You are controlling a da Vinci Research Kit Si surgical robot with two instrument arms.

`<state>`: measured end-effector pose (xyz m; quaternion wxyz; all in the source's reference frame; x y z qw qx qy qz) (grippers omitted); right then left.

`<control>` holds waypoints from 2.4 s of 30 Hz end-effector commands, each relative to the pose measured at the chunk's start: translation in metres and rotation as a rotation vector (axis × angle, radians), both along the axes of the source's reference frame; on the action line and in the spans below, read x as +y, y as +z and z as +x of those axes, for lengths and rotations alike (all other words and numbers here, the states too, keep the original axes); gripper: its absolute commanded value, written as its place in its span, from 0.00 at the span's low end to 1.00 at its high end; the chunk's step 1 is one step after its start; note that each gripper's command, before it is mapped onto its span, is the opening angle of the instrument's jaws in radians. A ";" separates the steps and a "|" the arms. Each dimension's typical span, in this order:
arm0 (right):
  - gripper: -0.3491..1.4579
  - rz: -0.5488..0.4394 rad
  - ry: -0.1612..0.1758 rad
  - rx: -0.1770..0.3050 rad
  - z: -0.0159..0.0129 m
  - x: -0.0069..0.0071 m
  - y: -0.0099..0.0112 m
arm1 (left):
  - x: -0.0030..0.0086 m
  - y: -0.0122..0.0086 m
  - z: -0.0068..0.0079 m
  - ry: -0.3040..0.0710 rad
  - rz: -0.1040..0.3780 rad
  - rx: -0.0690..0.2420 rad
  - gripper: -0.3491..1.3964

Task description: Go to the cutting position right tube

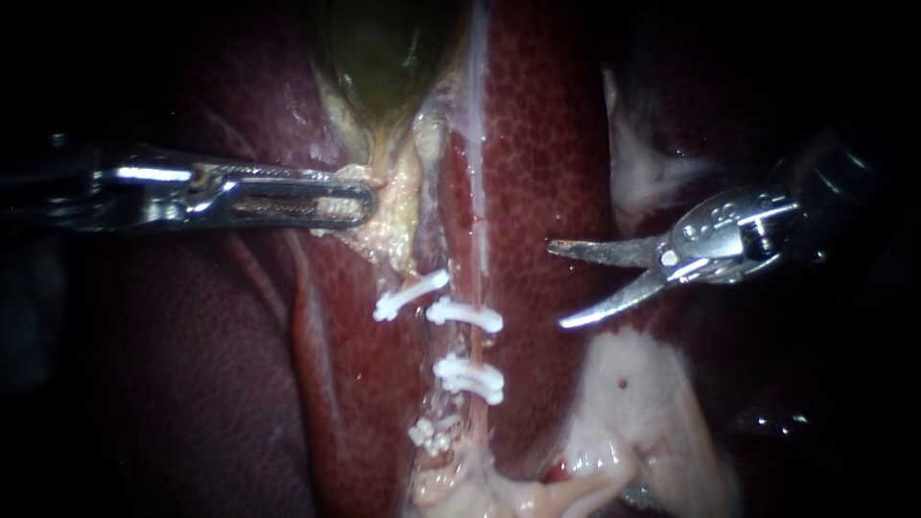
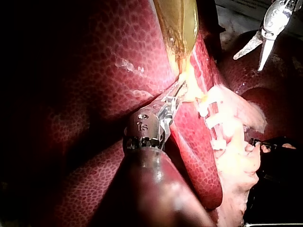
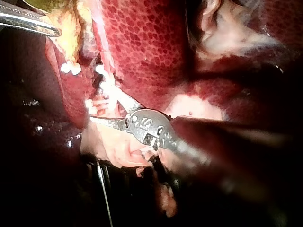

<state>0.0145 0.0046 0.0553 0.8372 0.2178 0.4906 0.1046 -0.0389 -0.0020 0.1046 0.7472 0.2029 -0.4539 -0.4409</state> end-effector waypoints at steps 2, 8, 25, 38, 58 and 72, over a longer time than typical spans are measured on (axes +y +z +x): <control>0.99 0.000 -0.001 0.000 0.0000 0.0000 0.0000 | 0.0000 0.0000 0.0000 0.001 0.000 -0.001 0.00; 0.99 -0.001 -0.001 0.000 0.0000 -0.0001 0.0001 | 0.0006 -0.0006 0.0007 0.009 0.007 -0.008 0.00; 0.99 -0.001 -0.004 0.002 0.0001 -0.0002 0.0007 | 0.0047 -0.0059 0.0055 -0.041 -0.010 0.009 0.00; 0.99 0.062 -0.047 -0.046 0.0011 -0.0034 0.0059 | 0.0048 -0.0061 0.0059 -0.042 -0.010 0.010 0.00; 0.99 0.192 -0.110 -0.124 0.0038 -0.0099 0.0153 | 0.0047 -0.0061 0.0060 -0.042 -0.010 0.010 0.00; 0.99 0.213 -0.113 -0.132 0.0059 -0.0104 0.0165 | 0.0047 -0.0061 0.0060 -0.042 -0.011 0.010 0.00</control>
